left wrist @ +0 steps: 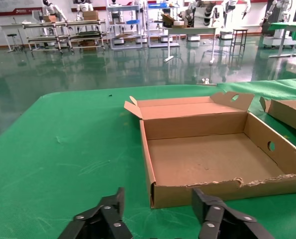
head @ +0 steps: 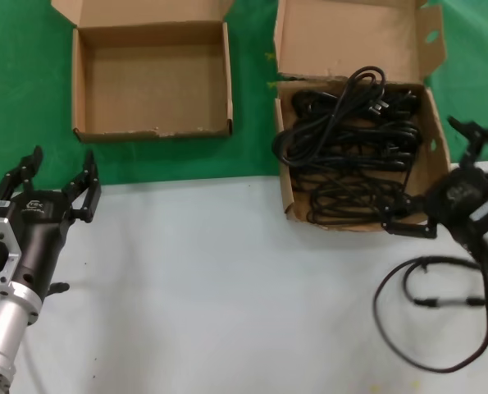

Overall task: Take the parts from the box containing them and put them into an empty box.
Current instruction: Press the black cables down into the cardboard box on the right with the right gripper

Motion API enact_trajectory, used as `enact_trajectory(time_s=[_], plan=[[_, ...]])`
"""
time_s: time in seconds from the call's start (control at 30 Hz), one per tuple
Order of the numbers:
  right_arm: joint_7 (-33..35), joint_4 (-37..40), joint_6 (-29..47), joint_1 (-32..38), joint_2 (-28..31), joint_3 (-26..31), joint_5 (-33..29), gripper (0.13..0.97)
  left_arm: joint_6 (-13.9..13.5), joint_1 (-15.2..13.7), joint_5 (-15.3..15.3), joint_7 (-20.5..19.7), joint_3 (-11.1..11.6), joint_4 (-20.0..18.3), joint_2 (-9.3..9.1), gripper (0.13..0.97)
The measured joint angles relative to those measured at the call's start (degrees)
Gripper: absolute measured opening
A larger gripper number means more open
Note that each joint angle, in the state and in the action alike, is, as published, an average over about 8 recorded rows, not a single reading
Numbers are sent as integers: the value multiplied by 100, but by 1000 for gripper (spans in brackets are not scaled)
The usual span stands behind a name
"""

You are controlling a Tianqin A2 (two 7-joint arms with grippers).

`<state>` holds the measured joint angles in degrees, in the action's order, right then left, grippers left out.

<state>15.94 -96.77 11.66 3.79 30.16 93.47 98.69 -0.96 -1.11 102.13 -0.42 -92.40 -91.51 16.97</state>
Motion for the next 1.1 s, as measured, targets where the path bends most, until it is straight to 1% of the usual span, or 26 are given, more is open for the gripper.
enact_trajectory(time_s=[0.07, 0.1, 0.2, 0.37, 0.4, 0.47, 0.67, 0.8, 1.1], plan=[[499, 30, 316, 172, 130, 16, -52, 966, 0, 0, 0, 0, 0, 0, 0, 546], [758, 56, 472, 268, 190, 35, -77, 966, 0, 0, 0, 0, 0, 0, 0, 546], [1526, 172, 924, 604, 357, 155, -167, 966, 0, 0, 0, 0, 0, 0, 0, 472], [2705, 463, 1582, 1295, 583, 555, -442, 966, 0, 0, 0, 0, 0, 0, 0, 350], [2884, 520, 1677, 1431, 614, 649, -517, 966, 0, 0, -1, 0, 0, 0, 0, 350], [3185, 624, 1823, 1695, 657, 838, -683, 966, 0, 0, -1, 0, 0, 0, 0, 317], [3635, 833, 1972, 2325, 661, 1318, -1220, 966, 0, 0, -1, 0, 0, 0, 0, 218], [3809, 969, 1977, 2654, 614, 1566, -1523, 966, 0, 0, -1, 0, 0, 0, 0, 218], [3868, 1277, 1906, 3159, 473, 1937, -1999, 953, 0, 0, -1, -1, 0, 0, 0, 152]])
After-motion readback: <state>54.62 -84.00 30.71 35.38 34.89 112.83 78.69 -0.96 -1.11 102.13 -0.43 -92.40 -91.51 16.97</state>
